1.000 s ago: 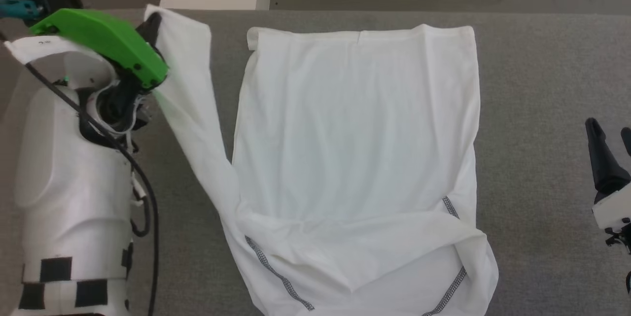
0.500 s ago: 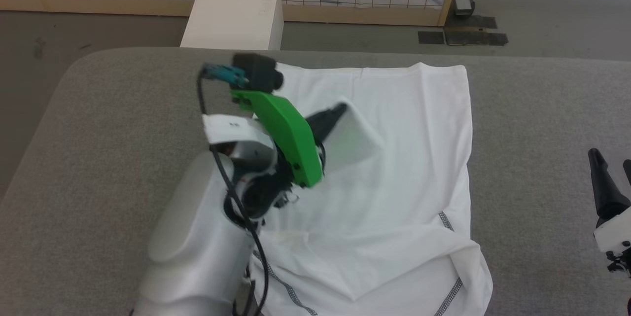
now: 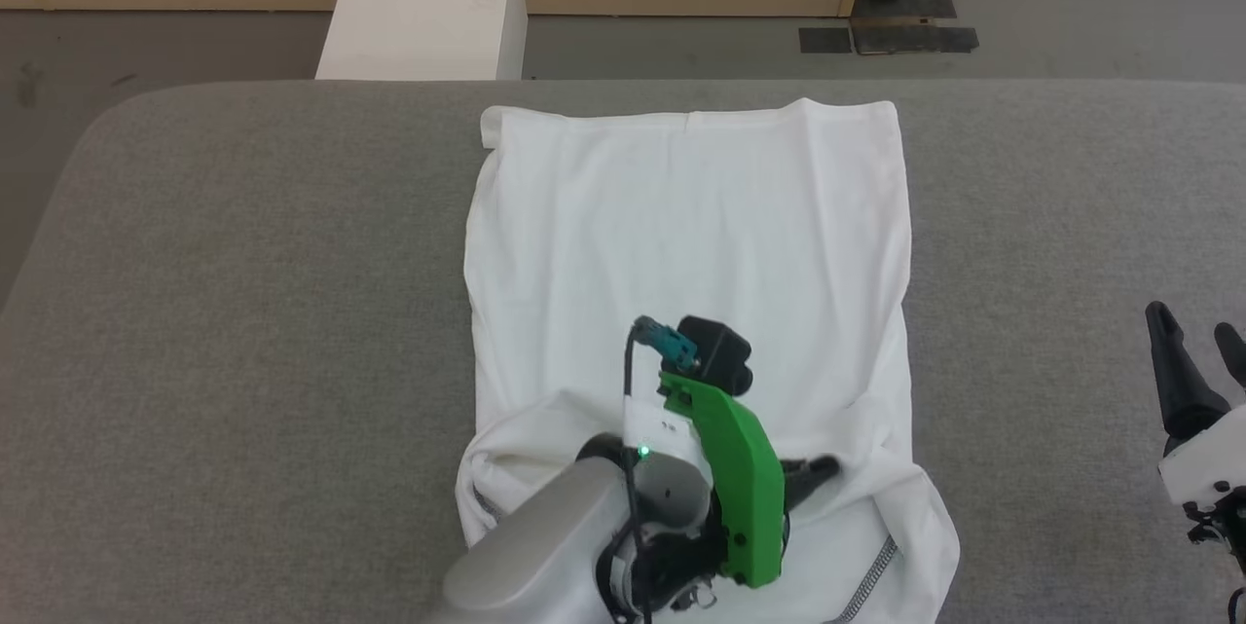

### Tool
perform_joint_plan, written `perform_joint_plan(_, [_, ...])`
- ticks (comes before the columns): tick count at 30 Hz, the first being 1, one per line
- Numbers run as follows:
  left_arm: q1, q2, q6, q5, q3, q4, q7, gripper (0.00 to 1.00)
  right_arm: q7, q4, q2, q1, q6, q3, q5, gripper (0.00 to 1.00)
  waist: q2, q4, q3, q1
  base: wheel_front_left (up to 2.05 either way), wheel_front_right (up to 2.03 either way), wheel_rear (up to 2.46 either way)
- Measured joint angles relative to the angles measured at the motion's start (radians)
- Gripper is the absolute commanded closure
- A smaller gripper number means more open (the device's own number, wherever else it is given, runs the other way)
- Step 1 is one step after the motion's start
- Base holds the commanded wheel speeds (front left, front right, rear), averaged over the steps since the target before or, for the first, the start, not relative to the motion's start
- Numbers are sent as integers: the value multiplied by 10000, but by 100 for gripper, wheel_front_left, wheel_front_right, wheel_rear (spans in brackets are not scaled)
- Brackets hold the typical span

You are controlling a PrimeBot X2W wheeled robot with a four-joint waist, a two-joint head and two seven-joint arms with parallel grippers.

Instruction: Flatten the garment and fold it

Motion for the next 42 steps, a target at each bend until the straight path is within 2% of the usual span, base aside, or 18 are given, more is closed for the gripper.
perform_joint_plan(4, [-81,-2,205,136,-729,1080,-123,100,0,33,2,-15,0,111,0,0,0,-152,136,0,0,0,0])
perform_joint_plan(10, [-288,-8,217,192,-1430,2148,-54,100,-15,128,4,-30,0,111,2,0,0,-328,332,0,0,0,0])
perform_joint_plan(11, [-340,-12,207,165,-1540,2219,-6,93,-17,144,6,-30,0,105,4,0,0,-344,352,0,0,0,0])
perform_joint_plan(12, [-371,-29,203,59,-1557,2257,0,56,-29,153,8,-30,0,98,2,0,0,-352,358,0,0,0,0])
perform_joint_plan(13, [-393,-35,203,-148,-1563,2288,0,0,-35,173,8,-30,0,86,4,0,0,-352,351,0,0,0,0])
perform_joint_plan(20, [-704,-130,259,-886,-1519,2238,245,0,-163,347,38,-27,0,19,4,0,0,-261,41,0,0,0,0])
perform_joint_plan(27, [-1151,128,393,-1584,-217,1450,-240,0,-199,449,111,30,0,-4,4,0,0,-65,-421,0,0,0,0])
perform_joint_plan(30, [-1289,497,472,-1662,721,1012,-1239,0,-199,445,130,40,0,56,2,0,0,41,-590,0,0,0,0])
perform_joint_plan(35, [-1401,1452,746,-1116,2215,690,-3929,0,-190,382,159,50,0,238,0,0,0,139,-687,0,0,0,0])
perform_joint_plan(42, [-933,2853,1419,529,3066,754,-6807,0,-188,219,163,48,0,443,-2,0,0,122,-468,0,0,0,0])
